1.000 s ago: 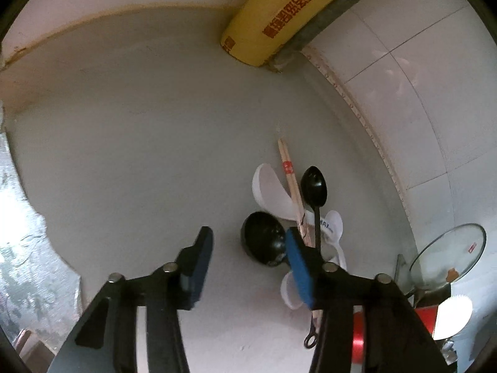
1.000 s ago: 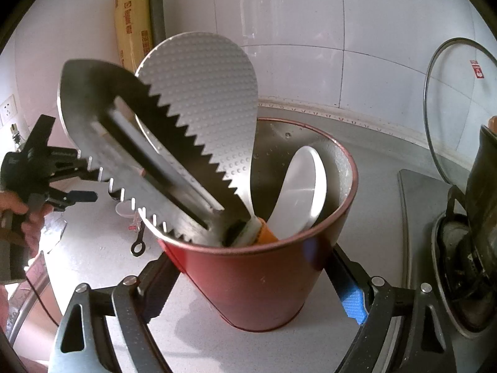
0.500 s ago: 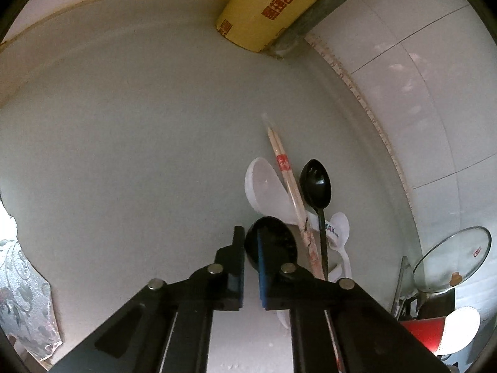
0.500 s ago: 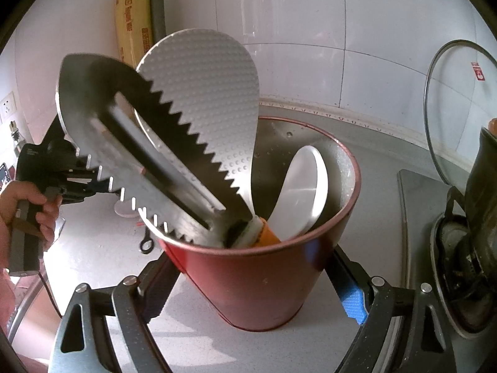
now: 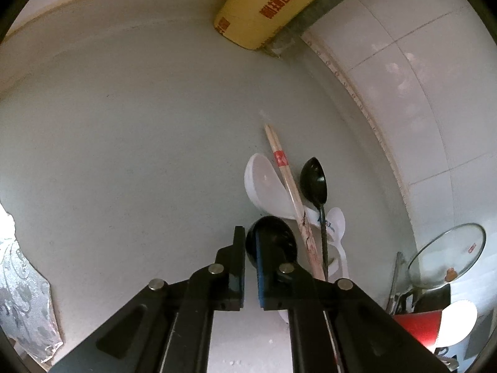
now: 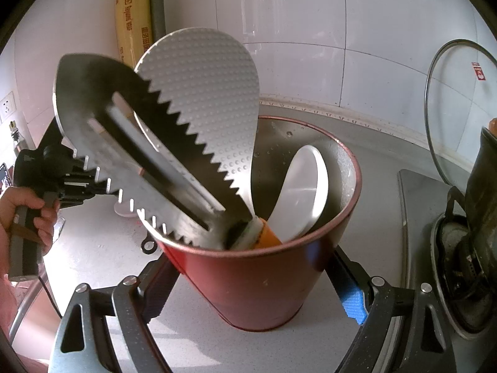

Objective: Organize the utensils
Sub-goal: 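Close the left tool on the black ladle, then lift the black ladle off the counter with the left tool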

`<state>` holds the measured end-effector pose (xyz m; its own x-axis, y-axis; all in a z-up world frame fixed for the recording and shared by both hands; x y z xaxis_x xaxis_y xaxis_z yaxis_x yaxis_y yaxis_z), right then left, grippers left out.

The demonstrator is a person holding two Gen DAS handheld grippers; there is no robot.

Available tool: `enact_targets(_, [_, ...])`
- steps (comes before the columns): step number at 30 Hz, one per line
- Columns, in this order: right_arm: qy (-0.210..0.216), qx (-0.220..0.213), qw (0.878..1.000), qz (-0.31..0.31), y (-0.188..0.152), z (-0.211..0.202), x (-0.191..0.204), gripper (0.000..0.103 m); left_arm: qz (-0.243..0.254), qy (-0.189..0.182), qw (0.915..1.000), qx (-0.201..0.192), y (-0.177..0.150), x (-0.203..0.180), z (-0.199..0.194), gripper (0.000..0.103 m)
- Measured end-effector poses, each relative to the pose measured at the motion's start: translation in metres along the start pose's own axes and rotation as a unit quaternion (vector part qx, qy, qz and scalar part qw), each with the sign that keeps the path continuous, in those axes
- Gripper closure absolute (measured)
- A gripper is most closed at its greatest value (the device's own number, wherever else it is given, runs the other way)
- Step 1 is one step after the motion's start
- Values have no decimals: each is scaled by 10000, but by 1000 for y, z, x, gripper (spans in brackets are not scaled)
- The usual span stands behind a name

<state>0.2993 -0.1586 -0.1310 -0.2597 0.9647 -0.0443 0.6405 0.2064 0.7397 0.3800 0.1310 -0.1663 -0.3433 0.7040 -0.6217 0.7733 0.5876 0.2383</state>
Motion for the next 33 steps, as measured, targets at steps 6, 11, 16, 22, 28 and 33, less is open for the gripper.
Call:
enact_targets(6, [2, 6, 10000, -1, 0, 0, 0, 12, 131, 163, 9998, 57, 0, -7, 6, 88])
enact_targets(11, [-1, 6, 10000, 3, 0, 0, 0, 12, 374, 509, 9980, 8, -1, -15, 10, 88])
enact_targets(16, [19, 2, 10000, 3, -1, 0, 1, 12, 350, 548, 9979, -56, -5, -12, 11, 97])
enact_targets(22, [20, 22, 10000, -3, -1, 0, 0, 12, 354, 411, 9982, -242, -10, -13, -4, 97])
enact_targets(28, [10, 35, 10000, -2, 1, 0, 0, 12, 486, 301, 9977, -351, -15, -22, -24, 97])
enact_targets(33, [17, 41, 10000, 26, 1, -1, -1, 12, 523, 356, 9975, -328, -20, -21, -36, 98])
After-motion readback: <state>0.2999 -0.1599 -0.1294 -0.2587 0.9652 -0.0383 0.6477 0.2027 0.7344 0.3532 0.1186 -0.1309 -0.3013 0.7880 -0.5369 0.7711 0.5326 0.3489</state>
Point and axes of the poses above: each gripper's, at about its wrist camera, not at the fingertips, and z roughly the way its jaws point, x to its left, y to its top, the point moved 6 cm from there along z, roughly the way its jaws point, and after that the axes turned 6 degrees about -y, right-handed, at the moved point
